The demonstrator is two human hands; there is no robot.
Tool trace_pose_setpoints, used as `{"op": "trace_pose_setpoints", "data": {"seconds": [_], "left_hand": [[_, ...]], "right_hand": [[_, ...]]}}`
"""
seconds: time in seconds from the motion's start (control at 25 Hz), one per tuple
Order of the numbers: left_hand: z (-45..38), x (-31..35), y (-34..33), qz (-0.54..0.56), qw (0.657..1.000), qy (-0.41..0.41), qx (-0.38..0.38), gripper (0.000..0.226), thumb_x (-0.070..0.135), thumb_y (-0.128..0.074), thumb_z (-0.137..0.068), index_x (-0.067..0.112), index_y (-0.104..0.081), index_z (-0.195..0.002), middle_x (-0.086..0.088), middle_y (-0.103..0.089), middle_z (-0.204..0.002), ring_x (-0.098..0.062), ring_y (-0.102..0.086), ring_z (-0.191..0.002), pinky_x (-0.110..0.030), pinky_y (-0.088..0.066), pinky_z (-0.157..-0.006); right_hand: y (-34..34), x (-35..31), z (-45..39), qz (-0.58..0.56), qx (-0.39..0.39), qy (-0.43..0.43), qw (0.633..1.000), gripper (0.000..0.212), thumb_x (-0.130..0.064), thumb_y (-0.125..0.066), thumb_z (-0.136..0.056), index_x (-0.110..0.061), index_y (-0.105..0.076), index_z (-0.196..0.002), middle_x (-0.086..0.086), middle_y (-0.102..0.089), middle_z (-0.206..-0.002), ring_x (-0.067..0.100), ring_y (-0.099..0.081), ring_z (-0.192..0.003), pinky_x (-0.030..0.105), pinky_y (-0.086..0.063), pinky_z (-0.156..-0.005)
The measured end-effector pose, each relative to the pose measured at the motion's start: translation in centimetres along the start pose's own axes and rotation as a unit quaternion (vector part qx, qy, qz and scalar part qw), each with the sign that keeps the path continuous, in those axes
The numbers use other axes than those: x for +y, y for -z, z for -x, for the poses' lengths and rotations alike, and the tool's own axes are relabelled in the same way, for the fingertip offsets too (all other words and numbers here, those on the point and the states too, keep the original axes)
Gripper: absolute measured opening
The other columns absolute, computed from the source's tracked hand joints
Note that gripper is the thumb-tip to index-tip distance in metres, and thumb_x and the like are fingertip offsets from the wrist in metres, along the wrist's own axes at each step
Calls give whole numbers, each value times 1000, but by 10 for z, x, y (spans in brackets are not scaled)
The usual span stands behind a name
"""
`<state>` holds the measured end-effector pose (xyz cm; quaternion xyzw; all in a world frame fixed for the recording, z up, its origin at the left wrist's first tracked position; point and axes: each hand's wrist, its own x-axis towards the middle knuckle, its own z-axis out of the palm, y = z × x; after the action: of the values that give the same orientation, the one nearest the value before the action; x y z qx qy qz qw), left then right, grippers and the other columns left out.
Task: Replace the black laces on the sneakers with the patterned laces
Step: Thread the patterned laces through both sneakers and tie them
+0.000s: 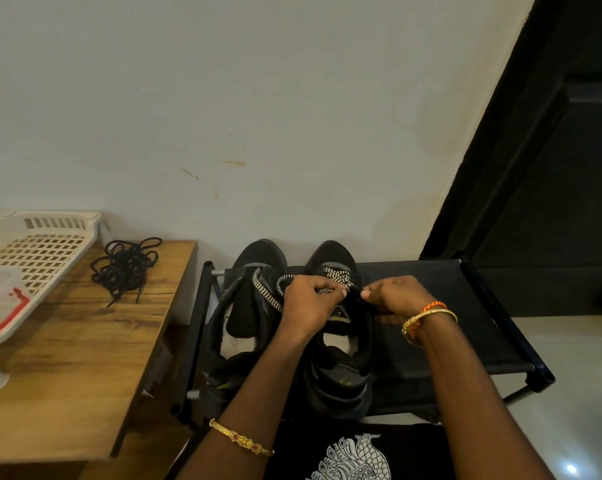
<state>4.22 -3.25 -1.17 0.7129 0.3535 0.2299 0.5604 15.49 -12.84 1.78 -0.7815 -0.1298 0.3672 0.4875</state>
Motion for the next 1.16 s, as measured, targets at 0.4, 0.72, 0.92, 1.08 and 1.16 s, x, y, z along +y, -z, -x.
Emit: {"op": "trace_pose_setpoints", "data": {"seconds": [0.4,0.72,0.92,1.08,1.16], "left_hand": [[1,-1,-10,-24,999,41,-14,6,24,-76,-79,30,-75,-79,6,-73,-91,-10,-66,-90,-40,-54,-88],[5,13,-13,-214,976,-12,24,9,32,-69,-85,26,-75,-90,4,-72,-87,-11,-63,-76,-27,-50,-64],[3,19,-17,-289,956,-44,30,8,29,-68,-85,26,-74,-88,6,-71,-92,-10,-61,-79,-22,-40,-66],[3,19,-18,-249,968,-24,34,5,29,-71,-83,26,-74,-86,7,-72,-86,-5,-57,-70,-26,-50,-74],[3,18,-18,-273,961,-36,25,8,31,-71,-83,27,-75,-88,8,-71,-89,-6,-59,-73,-23,-47,-71]], "right_hand": [[11,-1,-5,-45,-76,-51,995,13,3,-55,-90,-4,-65,-85,9,-63,-80,17,-60,-74,29,-50,-56],[13,2,-9,-37,-77,-40,996,11,2,-59,-87,-5,-66,-83,8,-65,-79,17,-62,-73,26,-51,-50],[15,2,-9,-23,-77,-28,996,9,1,-61,-87,-5,-67,-83,8,-65,-78,16,-63,-71,24,-51,-48],[16,2,-9,-18,-80,-28,996,7,0,-62,-86,-4,-67,-85,7,-65,-76,15,-62,-69,24,-51,-47],[17,1,-8,-21,-78,-27,996,7,0,-63,-85,-5,-67,-84,7,-65,-75,15,-62,-68,24,-51,-47]]}}
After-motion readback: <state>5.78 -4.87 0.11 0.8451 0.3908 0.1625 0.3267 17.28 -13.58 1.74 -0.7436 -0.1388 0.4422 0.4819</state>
